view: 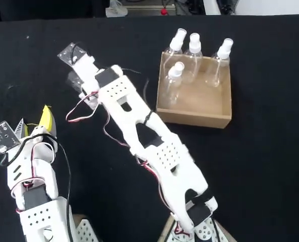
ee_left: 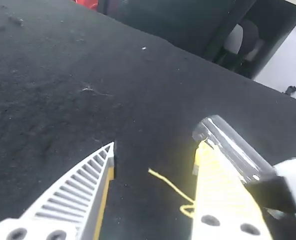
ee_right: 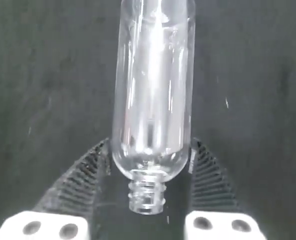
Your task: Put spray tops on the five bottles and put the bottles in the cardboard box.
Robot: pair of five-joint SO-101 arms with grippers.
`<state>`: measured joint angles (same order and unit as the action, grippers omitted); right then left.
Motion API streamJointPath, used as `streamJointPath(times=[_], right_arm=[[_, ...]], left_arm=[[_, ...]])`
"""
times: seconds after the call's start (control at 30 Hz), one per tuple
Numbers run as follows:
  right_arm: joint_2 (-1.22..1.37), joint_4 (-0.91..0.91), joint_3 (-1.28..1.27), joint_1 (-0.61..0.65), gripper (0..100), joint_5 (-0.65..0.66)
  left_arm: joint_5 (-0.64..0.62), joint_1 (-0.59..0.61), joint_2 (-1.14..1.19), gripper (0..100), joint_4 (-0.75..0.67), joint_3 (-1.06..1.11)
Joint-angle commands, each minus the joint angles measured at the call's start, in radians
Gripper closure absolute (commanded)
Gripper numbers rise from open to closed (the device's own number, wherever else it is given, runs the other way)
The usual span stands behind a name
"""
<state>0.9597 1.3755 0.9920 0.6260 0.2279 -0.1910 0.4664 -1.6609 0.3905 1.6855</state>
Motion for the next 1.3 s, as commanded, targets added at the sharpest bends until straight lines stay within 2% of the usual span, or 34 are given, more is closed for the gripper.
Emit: streamJointPath(times=[0.0,0.17,0.33,0.63,0.83,1.03,1.27], right_arm=[[-0.019,0.19,0.139,-0.029,88.6,0.003],[-0.016,0.394,0.263,-0.032,88.8,0.002],[-0.025,0.388,0.213,-0.028,88.9,-0.006],[-0.001,0.388,-0.087,-0.038,88.9,-0.006],[-0.065,0.379,-0.096,-0.037,88.1,-0.006],[-0.084,0.385,-0.11,-0.011,71.2,0.002],[-0.145,0.381,-0.035,0.014,70.1,-0.04]], left_arm=[[-0.008,0.002,-0.012,75,-0.026,0.022],[-0.008,0.002,-0.012,75,-0.026,0.022],[-0.008,0.002,-0.012,75,-0.026,0.022],[-0.008,0.002,-0.012,75,-0.026,0.022],[-0.008,0.002,-0.014,75,-0.026,0.022],[-0.008,0.002,-0.014,75,-0.034,0.022],[-0.006,0.002,-0.014,75,-0.04,0.022]])
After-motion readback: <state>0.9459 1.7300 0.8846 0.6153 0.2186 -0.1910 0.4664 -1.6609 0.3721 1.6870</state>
